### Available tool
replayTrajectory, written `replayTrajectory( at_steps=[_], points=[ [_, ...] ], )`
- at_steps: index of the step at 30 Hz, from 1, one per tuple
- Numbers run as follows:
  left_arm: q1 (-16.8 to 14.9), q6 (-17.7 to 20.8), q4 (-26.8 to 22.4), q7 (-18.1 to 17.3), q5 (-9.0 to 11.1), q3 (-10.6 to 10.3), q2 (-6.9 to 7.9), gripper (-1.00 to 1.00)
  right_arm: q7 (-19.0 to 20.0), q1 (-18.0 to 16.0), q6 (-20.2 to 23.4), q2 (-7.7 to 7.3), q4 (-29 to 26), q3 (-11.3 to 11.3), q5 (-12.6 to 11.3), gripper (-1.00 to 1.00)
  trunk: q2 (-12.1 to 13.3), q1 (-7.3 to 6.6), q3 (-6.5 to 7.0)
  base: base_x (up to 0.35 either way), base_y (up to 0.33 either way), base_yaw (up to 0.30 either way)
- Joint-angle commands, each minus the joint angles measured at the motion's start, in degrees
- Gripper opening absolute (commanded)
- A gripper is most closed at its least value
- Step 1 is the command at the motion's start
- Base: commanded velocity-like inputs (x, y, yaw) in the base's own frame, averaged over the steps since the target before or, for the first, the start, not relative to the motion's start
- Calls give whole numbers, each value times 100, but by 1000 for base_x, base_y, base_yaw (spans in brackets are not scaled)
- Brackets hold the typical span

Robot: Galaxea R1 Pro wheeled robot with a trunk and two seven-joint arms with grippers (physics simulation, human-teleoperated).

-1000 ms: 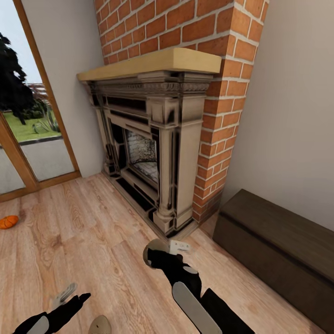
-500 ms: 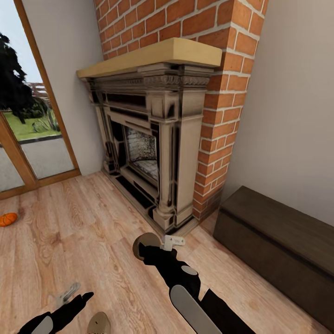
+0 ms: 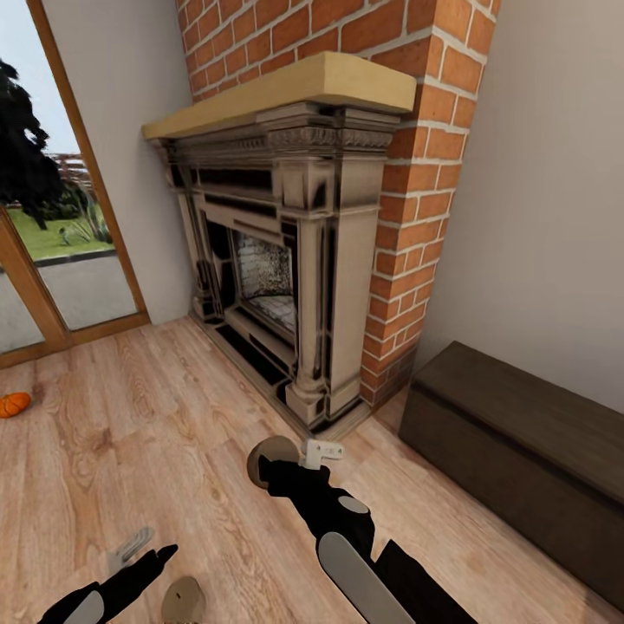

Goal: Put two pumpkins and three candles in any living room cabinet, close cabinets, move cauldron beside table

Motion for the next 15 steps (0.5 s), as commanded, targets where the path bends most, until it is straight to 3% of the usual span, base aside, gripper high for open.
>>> replayTrajectory(
  at_steps=[1,15],
  points=[
    [-2,58,-4,-21,31,49,-1,100,-41,-6,14,1,-7,4,-21,-100,-44,22,-24,0,0,0],
    [-6,12,-13,-18,83,80,1,100,-27,-6,7,1,-2,-22,-39,-100,-605,329,-268,0,0,20]
  ],
)
